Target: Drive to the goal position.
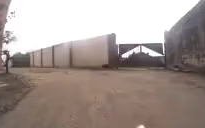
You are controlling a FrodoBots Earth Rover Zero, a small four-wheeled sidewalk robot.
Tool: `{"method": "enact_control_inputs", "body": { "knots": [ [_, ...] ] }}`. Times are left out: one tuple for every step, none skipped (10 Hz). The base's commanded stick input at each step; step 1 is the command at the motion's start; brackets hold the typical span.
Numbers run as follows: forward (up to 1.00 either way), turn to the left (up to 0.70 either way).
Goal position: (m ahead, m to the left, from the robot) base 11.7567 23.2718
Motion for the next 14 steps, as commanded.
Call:
{"method": "enact_control_inputs", "body": {
  "knots": [
    [0.70, 0.09],
    [0.70, 0.35],
    [0.70, 0.35],
    [0.70, 0.16],
    [0.70, 0.02],
    [0.70, 0.01],
    [0.70, 0.00],
    [0.70, 0.00],
    [0.70, 0.00],
    [0.70, 0.00],
    [0.70, 0.00],
    [0.70, 0.00],
    [0.70, 0.00],
    [0.70, 0.00]
  ]
}}
